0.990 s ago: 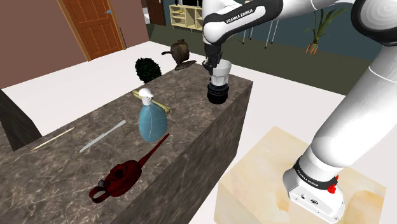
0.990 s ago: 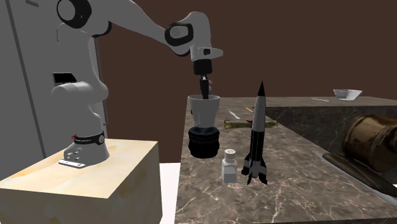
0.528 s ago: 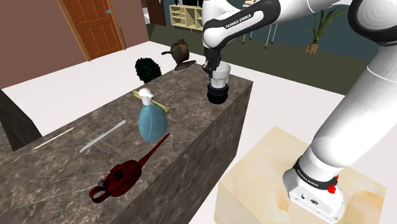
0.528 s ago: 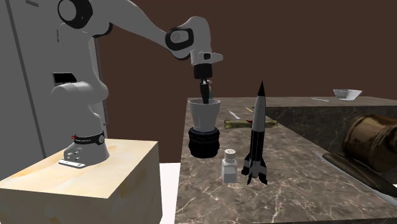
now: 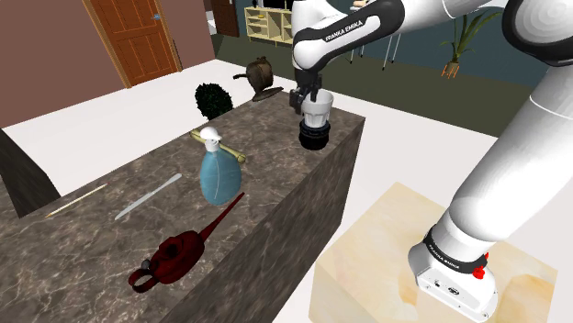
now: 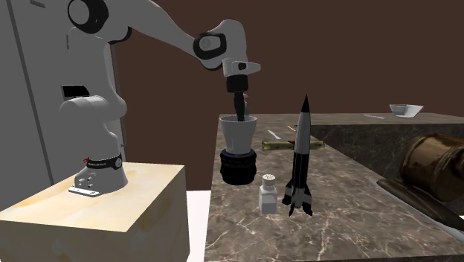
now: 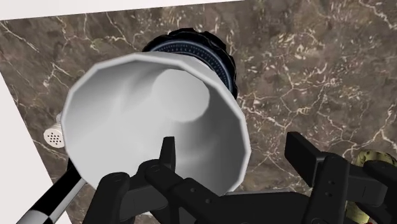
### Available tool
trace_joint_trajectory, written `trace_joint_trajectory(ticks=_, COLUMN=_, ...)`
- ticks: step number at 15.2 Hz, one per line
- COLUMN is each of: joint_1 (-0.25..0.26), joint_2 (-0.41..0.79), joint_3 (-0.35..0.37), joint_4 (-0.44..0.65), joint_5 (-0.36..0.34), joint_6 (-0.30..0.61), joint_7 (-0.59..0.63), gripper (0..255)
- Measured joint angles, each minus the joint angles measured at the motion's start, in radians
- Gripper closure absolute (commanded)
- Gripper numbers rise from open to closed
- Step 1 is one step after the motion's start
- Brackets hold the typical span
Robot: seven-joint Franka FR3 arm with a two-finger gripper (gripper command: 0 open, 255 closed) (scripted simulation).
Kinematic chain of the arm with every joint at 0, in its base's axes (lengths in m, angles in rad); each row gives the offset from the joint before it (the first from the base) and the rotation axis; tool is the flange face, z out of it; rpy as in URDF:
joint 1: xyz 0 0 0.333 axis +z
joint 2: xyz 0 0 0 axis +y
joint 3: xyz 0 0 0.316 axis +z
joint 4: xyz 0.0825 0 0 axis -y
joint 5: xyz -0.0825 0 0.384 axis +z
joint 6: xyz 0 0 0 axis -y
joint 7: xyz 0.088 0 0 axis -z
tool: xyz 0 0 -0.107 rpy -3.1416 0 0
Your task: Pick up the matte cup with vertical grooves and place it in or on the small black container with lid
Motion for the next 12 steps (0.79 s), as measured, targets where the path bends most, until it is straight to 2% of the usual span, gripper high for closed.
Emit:
trace_joint_trajectory(ticks=2, joint_1=0.000, joint_2=-0.006, joint_3=0.000, joint_4=0.010, joint_5=0.002, joint_6=-0.015, joint_7=-0.003, gripper=0)
trace_joint_trajectory(ticks=6, joint_1=0.008, joint_2=-0.039, joint_3=0.008, joint_4=0.068, joint_5=0.012, joint_6=-0.106, joint_7=-0.006, gripper=0)
trace_joint_trajectory(ticks=12, joint_1=0.007, joint_2=-0.046, joint_3=0.007, joint_4=0.073, joint_5=0.014, joint_6=-0.119, joint_7=-0.009, gripper=0)
